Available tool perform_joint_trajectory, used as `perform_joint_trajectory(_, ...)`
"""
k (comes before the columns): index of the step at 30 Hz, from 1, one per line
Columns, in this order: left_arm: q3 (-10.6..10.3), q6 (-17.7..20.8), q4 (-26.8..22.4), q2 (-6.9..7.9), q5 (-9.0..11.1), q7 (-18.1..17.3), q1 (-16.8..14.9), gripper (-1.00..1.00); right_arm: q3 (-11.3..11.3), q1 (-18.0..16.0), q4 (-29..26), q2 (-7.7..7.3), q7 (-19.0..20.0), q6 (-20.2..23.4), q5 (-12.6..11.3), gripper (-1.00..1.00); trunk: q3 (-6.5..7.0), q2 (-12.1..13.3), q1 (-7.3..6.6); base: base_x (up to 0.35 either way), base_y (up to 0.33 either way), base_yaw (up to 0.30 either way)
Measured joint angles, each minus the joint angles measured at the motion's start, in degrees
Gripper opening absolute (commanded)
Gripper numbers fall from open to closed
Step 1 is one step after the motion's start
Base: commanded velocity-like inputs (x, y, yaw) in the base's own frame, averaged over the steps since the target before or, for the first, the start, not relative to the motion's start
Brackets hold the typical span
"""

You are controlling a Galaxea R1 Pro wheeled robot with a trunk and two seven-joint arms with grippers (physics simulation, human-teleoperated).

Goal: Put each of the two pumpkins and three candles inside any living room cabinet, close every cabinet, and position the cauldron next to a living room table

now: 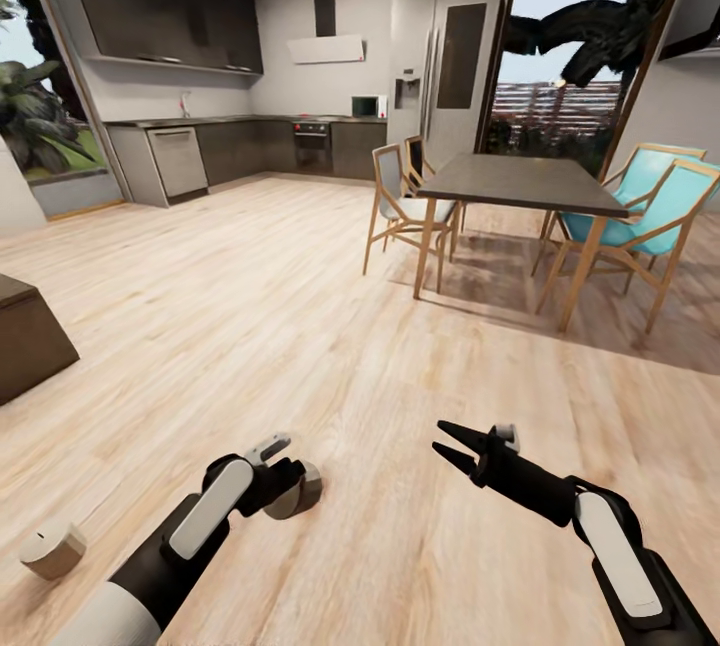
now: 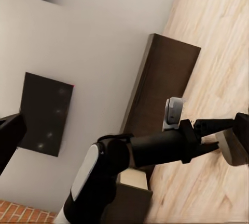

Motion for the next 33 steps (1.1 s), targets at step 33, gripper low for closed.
perform_joint_trajectory(33, 3.8, -0.05, 1.61, 3.28, 1.27, 2.65, 0.0, -1.0, -0.06, 0.01, -0.59, -0.12, -4.38, 0.16, 0.22, 1.0, 6.21, 2.32, -1.71, 0.0, 0.0, 0.266)
